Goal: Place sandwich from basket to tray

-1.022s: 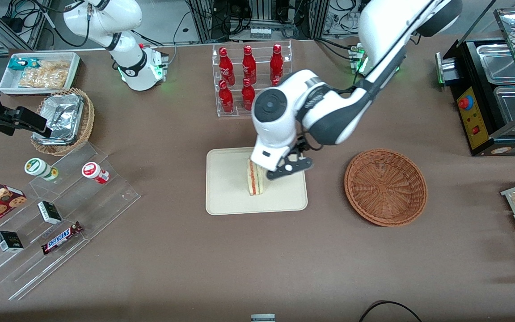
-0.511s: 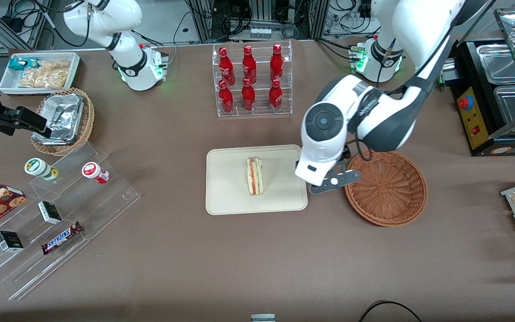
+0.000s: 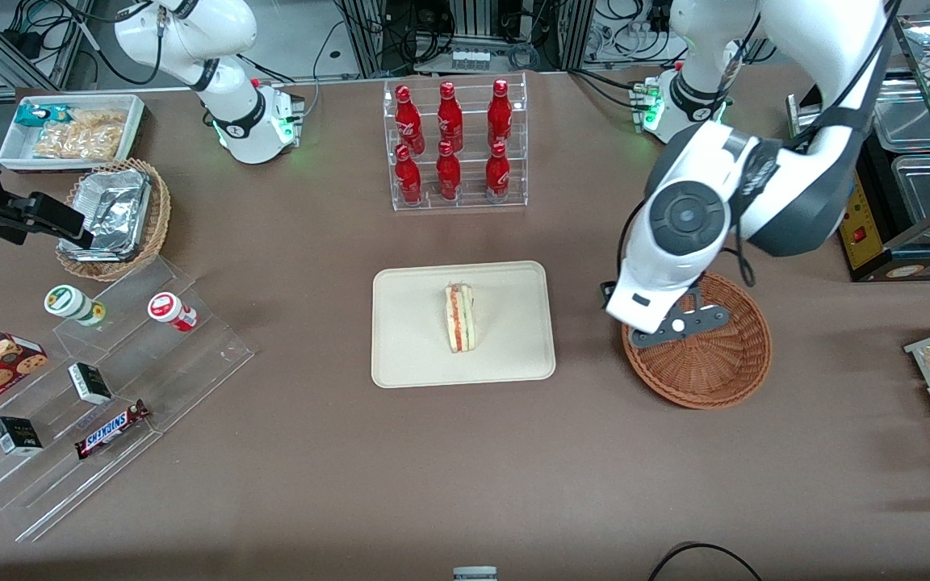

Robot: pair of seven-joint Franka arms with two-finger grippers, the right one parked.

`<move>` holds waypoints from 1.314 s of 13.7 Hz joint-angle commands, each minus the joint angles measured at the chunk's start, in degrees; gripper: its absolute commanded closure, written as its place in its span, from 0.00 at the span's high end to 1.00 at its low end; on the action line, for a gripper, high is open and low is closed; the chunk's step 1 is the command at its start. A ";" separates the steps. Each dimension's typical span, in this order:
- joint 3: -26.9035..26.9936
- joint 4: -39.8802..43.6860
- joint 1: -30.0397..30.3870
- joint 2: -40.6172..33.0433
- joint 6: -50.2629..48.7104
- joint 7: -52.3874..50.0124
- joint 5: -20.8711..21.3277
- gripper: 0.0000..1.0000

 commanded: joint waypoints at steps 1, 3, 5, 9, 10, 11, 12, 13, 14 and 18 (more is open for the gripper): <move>4.13 -6.70 0.32 -8.46 -0.19 8.66 -4.86 1.00; 7.65 -9.34 0.14 -12.42 -1.07 15.77 -8.03 1.00; 11.25 -9.44 0.14 -14.63 -4.40 23.16 -10.41 1.00; 20.39 -9.00 -0.65 -18.23 -10.38 37.75 -13.84 1.00; 22.50 -8.65 -0.91 -19.02 -12.04 41.01 -14.19 1.00; 24.35 -7.60 -1.61 -19.47 -13.71 43.82 -14.20 1.00; 26.63 -6.20 -1.97 -19.65 -15.38 45.76 -14.20 1.00; 28.04 -5.49 -2.06 -19.73 -16.10 47.26 -14.11 1.00; 29.54 -4.61 -2.23 -20.00 -16.02 48.76 -14.11 1.00; 32.01 -3.20 -2.76 -20.44 -14.26 50.27 -13.41 1.00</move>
